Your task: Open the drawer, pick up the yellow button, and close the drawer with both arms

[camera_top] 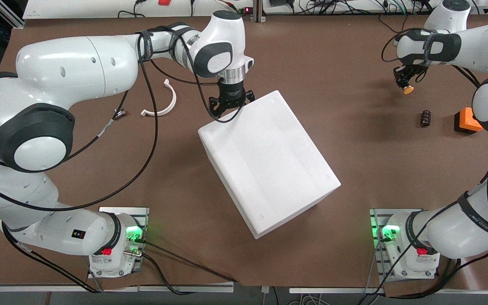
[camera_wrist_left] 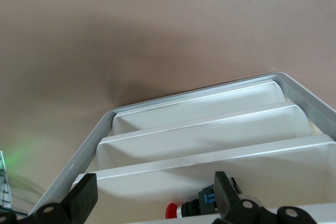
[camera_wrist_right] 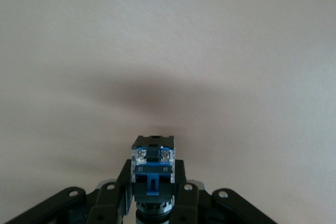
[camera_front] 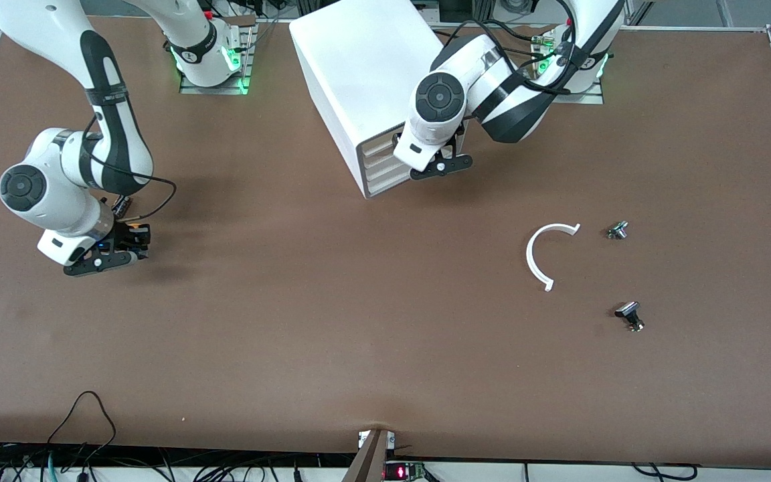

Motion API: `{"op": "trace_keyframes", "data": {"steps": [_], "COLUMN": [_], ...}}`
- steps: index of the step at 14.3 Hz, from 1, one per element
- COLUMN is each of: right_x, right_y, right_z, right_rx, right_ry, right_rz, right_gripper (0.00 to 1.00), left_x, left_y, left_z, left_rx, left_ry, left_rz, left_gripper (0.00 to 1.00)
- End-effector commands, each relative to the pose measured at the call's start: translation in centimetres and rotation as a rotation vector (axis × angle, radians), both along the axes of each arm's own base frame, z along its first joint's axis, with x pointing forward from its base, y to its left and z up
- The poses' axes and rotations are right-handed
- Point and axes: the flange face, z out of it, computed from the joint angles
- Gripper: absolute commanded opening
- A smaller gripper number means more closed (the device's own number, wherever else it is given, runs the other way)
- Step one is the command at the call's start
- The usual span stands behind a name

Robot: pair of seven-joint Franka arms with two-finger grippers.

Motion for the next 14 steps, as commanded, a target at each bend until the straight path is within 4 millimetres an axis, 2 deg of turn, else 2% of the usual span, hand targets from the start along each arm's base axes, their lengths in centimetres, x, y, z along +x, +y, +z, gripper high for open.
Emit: {"op": "trace_keyframes", "data": {"steps": [1,2,3,5,6,8,10,13,14], "right_x": [-0.5,-0.5,-0.6,-0.5,-0.4,-0.1,0.7,1.0,1.3], "right_y": [-1.6,-2.0,-2.1,-2.1,-2.1,-1.6,-0.5,1.2,2.4], "right_z": [-1.3,-1.9,-2.3,-2.4,-2.2,-1.1,1.8,8.7,11.2], "right_rx": [0.043,0.059,0.070,0.073,0.073,0.080,0.099,0.156,0.173], "right_ry": [-0.007,-0.009,-0.008,-0.008,-0.012,-0.027,-0.065,-0.086,-0.072], "right_rz": [0.003,-0.007,-0.015,-0.021,-0.019,0.020,0.048,0.108,0.133], "right_gripper": [0.00,0.00,0.07,0.62,1.00,1.00,1.00,1.00,1.00], "left_x": [3.4,5.3,7.0,10.4,12.4,15.0,17.0,18.6,18.7], "left_y": [1.6,3.1,4.4,7.7,10.7,16.1,21.5,27.9,30.1], "left_z": [3.9,5.0,6.4,9.6,11.0,12.6,14.3,17.1,17.9], "left_rx": [-0.004,-0.001,-0.015,-0.064,-0.083,-0.114,-0.157,-0.175,-0.165], "left_ry": [-0.063,-0.098,-0.125,-0.151,-0.155,-0.147,-0.146,-0.175,-0.195], "left_rz": [0.016,0.037,0.035,-0.022,-0.048,-0.118,-0.219,-0.302,-0.348], "left_gripper": [0.98,0.98,0.98,0.98,0.98,0.98,0.99,0.99,0.99]}}
